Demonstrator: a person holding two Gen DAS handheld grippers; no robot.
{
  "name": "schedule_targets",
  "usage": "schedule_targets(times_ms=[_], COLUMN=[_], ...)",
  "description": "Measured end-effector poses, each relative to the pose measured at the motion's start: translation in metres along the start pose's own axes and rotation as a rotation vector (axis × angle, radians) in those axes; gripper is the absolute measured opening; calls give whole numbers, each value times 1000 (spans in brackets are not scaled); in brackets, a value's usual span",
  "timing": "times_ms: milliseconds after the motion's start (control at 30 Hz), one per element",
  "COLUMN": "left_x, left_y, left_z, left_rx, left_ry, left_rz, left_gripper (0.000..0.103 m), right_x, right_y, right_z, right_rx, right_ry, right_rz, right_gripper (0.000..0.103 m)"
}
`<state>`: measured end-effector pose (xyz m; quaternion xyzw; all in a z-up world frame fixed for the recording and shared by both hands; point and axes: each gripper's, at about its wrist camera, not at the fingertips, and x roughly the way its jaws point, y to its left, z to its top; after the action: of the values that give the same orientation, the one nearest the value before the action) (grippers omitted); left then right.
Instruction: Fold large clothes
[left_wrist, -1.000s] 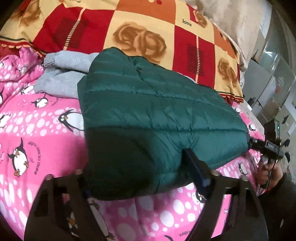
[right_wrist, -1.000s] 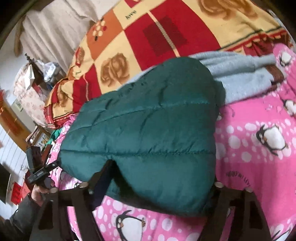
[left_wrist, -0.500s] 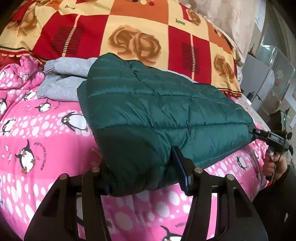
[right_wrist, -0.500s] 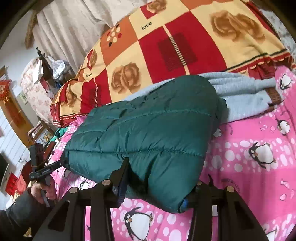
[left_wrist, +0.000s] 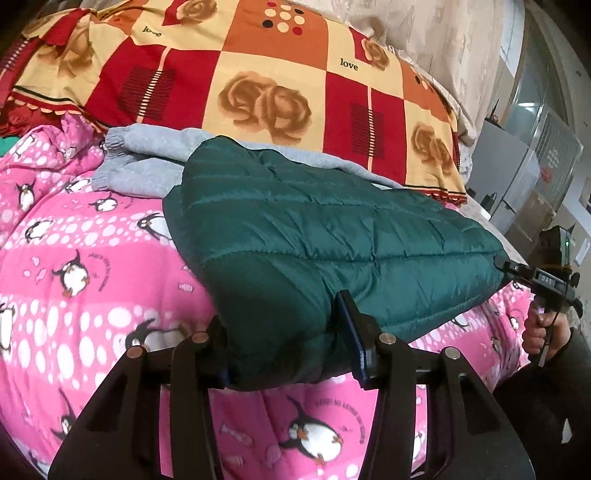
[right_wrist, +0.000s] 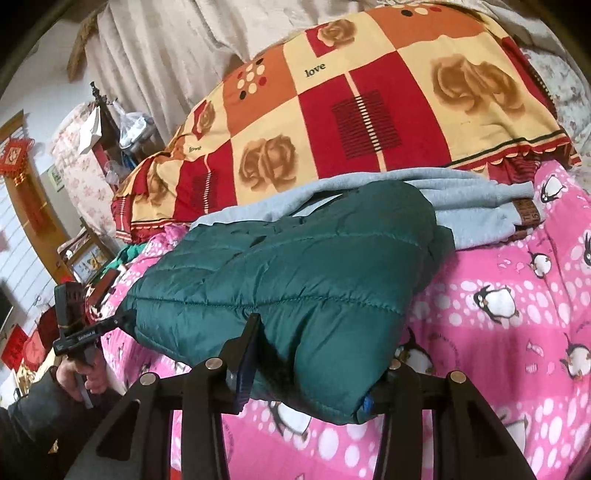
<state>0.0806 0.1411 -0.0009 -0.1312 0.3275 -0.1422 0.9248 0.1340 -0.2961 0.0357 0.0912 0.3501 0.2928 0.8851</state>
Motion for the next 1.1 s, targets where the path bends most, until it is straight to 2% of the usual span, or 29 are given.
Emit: schedule_targets(times_ms=[300, 667, 733, 767, 800, 867, 900, 1000, 1100], left_x=[-7, -17, -15, -13, -12, -10, -9, -13, -37], left_y=[-4, -4, -3, -2, -2, -4, -5, -4, 5], left_z=[-13, -19, -20, -20, -21, -23, -24, -22, -16], left_rx=[11, -2, -11, -19, -25, -31, -37, -61, -118], left_ry=[9, -2, 10, 16, 20, 29, 35, 32, -79], left_rz=[3, -25, -9, 0, 10, 24, 30, 47, 76], left_gripper=[46, 46, 48, 50, 54, 65, 71, 71, 71], right_x=[-3, -11, -8, -6, -5, -3, -2, -11, -38], right_y=[-4, -9, -11, -12, -12, -12, -11, -4, 7], right_z=[-22, -36, -37, -38, -39, -42, -42, -40, -38], right_rx=[30, 47, 50, 61, 67, 86, 90, 80, 56], right_ry=[41, 35, 38, 35, 33, 38, 42, 29, -66], right_rz=[-23, -11, -32, -50, -59, -68, -69, -101, -155], right_gripper=[42, 42, 47, 54, 61, 67, 68, 69, 69])
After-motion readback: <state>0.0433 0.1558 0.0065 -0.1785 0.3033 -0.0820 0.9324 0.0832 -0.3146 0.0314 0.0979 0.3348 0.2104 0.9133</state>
